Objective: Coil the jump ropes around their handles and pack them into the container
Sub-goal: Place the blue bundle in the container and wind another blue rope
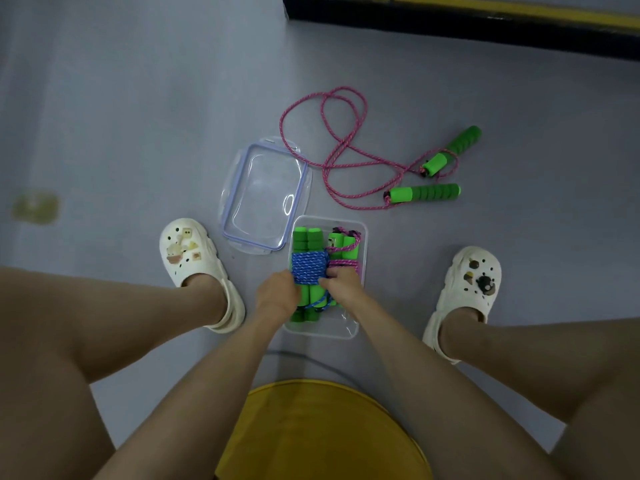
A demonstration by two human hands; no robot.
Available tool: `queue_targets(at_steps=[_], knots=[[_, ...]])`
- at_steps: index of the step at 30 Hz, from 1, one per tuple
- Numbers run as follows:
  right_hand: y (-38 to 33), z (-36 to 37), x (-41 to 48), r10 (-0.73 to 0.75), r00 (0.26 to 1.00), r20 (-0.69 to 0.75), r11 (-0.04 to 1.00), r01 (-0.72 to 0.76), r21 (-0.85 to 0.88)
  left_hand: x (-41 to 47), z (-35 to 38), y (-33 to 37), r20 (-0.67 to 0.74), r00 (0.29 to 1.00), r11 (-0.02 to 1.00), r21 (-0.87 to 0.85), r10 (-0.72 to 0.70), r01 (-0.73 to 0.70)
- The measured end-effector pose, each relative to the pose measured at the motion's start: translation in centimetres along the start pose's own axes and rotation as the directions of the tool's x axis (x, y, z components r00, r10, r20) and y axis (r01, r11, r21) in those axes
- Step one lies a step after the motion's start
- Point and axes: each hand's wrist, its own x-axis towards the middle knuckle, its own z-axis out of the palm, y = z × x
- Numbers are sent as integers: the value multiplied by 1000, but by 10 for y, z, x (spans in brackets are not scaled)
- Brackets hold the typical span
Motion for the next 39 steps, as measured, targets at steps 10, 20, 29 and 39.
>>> queue_targets(at_steps=[10, 20, 29, 39], knots=[[3, 10, -10, -151, 972, -181, 984, 166, 71, -1, 5, -2, -19, 907, 883, 238, 421, -405], [1, 14, 11, -189, 982, -30, 971, 182, -154, 8, 7, 3, 19, 933, 745, 596, 359, -299], [-6, 2, 16, -75, 997, 8, 996, 76, -44, 10, -9, 17, 114, 871, 406, 850, 479, -335], [-40, -68, -5, -95, 984, -151, 984, 70, -162, 5, -42, 40, 58, 852, 517, 772, 520, -369]])
